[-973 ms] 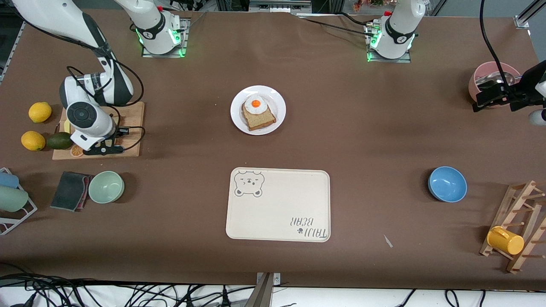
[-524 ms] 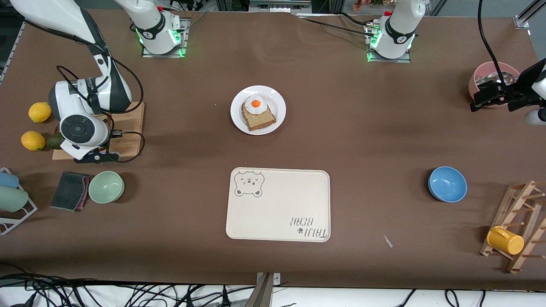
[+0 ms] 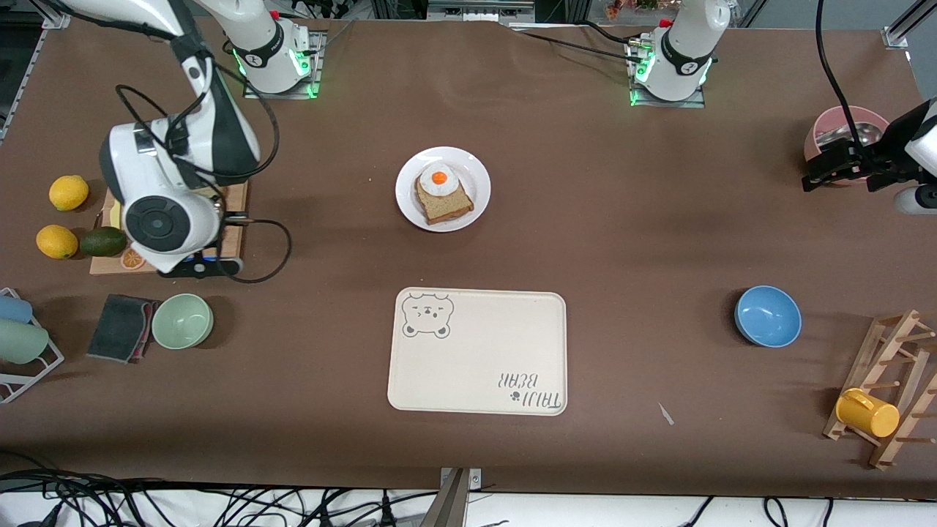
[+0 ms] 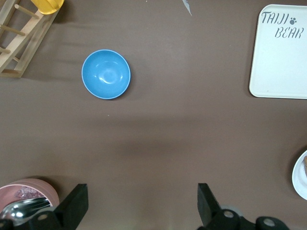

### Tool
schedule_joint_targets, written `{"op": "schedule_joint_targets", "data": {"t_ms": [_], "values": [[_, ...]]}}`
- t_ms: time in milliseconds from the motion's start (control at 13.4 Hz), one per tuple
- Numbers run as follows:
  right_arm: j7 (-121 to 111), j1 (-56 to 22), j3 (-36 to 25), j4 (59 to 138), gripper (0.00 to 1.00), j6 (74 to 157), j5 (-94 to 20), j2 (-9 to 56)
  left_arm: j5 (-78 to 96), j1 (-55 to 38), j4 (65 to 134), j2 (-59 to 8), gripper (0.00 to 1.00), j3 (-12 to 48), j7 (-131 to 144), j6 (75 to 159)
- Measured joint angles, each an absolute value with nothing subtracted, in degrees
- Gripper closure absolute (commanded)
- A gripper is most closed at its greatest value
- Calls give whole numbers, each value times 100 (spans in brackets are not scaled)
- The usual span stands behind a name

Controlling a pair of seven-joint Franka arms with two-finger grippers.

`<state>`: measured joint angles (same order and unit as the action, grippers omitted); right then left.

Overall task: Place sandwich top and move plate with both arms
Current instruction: 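Carry the bread slice with the right gripper onto the white plate, then release the bread on the plate and return the right gripper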

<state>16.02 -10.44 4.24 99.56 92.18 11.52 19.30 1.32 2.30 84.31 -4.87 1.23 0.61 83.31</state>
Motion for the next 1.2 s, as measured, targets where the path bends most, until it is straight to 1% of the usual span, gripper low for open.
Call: {"op": "schedule_joint_targets", "data": {"t_ms": [299,524,973,1198], "values": [[2978,-1812,452,9811,100,9195,15,1941,132,230,8431,-487,0,123,60,8331],[4201,-2524,466,9754,100,9337,-430,2016,132,230,8431,-487,0,123,61,8331],[6308,-3885,480,9720,100,10686,-621,2468,132,230,8431,-487,0,139,61,8331],[6628,-4301,475,9711,100,11194,-621,2850,132,230,8431,-487,0,143,61,8331]]}}
